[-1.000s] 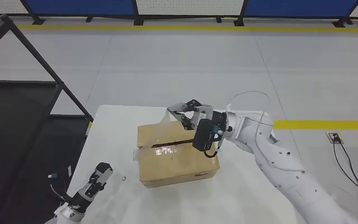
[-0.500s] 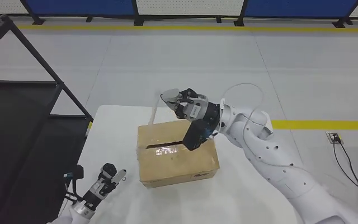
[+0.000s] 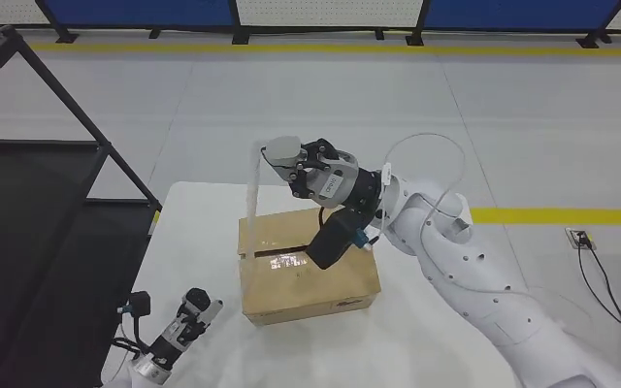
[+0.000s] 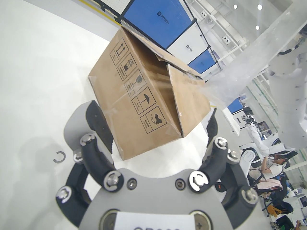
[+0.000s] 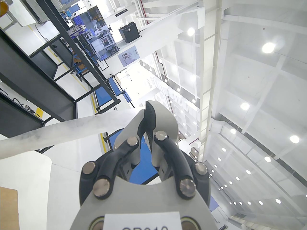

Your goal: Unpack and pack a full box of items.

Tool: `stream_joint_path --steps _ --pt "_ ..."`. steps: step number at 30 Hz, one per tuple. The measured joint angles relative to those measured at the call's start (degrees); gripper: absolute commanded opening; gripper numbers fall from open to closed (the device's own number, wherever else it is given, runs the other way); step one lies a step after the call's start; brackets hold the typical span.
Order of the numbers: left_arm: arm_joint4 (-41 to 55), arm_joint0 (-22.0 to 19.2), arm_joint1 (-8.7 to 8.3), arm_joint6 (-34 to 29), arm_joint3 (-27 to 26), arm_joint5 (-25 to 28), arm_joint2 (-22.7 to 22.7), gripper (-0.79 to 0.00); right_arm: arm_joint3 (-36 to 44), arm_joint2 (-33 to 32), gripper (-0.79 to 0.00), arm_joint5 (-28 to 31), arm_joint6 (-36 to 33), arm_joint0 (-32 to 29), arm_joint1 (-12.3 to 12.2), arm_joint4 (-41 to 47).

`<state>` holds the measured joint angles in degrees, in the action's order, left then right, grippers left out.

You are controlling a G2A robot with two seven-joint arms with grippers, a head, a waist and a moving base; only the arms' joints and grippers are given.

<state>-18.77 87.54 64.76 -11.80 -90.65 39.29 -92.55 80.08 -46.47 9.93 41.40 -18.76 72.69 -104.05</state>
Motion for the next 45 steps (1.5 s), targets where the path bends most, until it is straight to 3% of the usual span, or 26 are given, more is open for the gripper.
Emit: stream_joint_path --steps 5,13,15,24,31,40,45 --pt "11.3 -0.2 -0.42 -6.0 1.1 2.1 -0.7 0.000 -1.3 -0.7 -0.785 0.4 0.3 0.3 0.2 -0.4" --pt "36.6 0.8 -1.91 -21.6 1.8 8.1 -4.0 0.000 -3.0 -1.0 -0.785 1.0 0.9 1.6 0.8 0.3" --pt "38.6 1.1 -2.32 -24.8 1.9 9.6 -5.8 0.000 -2.9 -1.0 -0.785 1.0 0.9 1.6 0.8 0.3" --pt "38.0 1.1 -2.28 -24.5 1.5 9.1 -5.4 0.000 -1.7 -1.3 -0.785 -0.5 0.3 0.6 0.7 -1.0" --pt "52.8 0.5 -2.29 -31.3 -3.7 -4.8 -0.7 0.000 -1.4 -0.5 -0.785 -6.2 4.5 1.4 1.5 -6.0" --pt "70.8 -1.7 -2.33 -39.0 -5.3 -24.7 1.9 0.000 -5.3 0.7 -0.785 -13.2 11.0 4.4 3.3 -7.7" --pt "70.7 -3.4 -2.06 -36.1 -5.7 -28.1 3.3 0.000 -7.4 1.3 -0.785 -14.9 14.6 5.7 4.3 -6.6"
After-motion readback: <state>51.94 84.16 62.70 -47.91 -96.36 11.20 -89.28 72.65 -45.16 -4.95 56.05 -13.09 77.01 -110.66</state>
